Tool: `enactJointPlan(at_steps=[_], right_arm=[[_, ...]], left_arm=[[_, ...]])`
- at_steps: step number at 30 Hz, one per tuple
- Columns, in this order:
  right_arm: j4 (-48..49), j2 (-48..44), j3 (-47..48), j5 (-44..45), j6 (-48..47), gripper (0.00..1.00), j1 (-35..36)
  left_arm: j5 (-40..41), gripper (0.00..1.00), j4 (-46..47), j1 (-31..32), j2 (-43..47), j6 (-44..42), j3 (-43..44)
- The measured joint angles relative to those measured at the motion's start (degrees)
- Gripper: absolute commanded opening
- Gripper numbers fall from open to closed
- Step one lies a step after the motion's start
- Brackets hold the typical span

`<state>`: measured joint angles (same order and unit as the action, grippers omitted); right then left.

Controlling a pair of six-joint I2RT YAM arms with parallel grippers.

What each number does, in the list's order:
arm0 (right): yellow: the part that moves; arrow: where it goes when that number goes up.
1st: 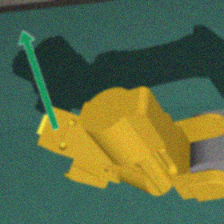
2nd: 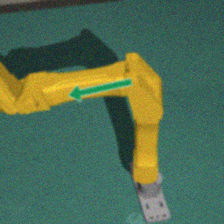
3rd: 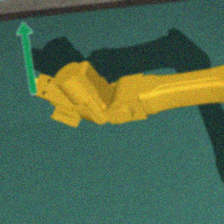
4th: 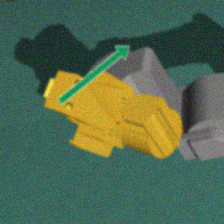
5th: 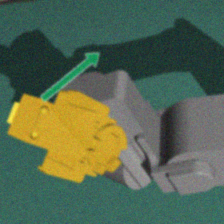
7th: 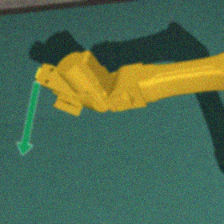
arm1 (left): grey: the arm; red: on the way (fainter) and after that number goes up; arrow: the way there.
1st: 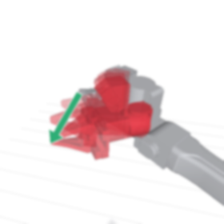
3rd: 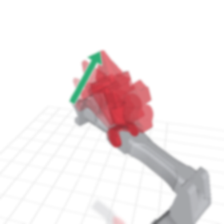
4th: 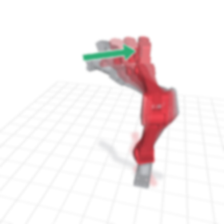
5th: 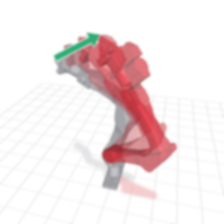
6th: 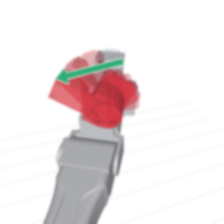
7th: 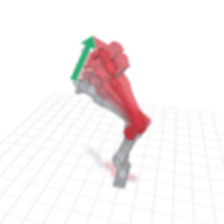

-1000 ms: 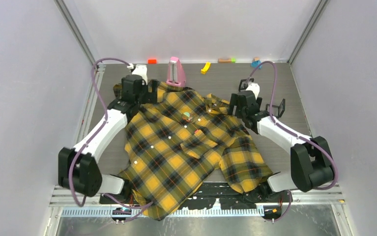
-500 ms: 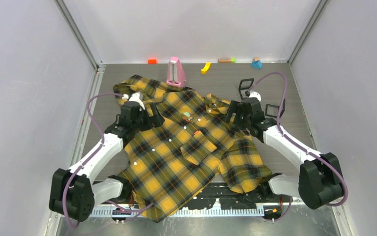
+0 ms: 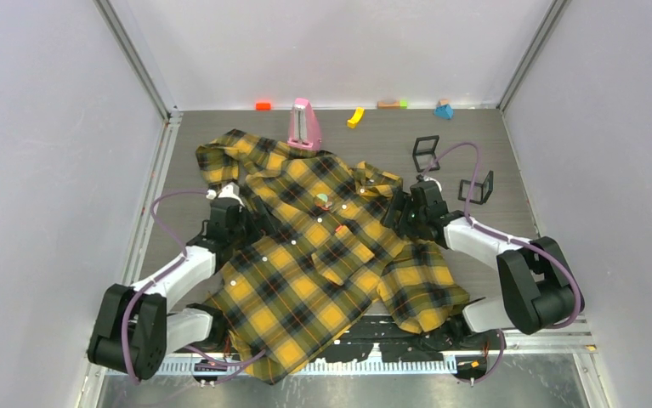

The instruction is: Pin the brooch onto the clothing

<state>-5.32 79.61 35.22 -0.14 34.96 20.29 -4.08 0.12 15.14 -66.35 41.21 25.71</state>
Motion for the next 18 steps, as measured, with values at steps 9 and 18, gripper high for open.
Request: enactJointPlan(at_steps=[9, 18], right_arm=[[2.73, 0.57, -0.57, 1.44, 6.19, 0.86, -1.68], [-1.31, -0.68, 0.04, 7.45, 10.88, 0.92, -2.64]], left_arm=[[6.51, 1.00, -3.82, -1.03, 15.13, 5.49, -8.44], [9.66, 1.00, -12.96, -1.07, 26.62, 8.13, -9.86]])
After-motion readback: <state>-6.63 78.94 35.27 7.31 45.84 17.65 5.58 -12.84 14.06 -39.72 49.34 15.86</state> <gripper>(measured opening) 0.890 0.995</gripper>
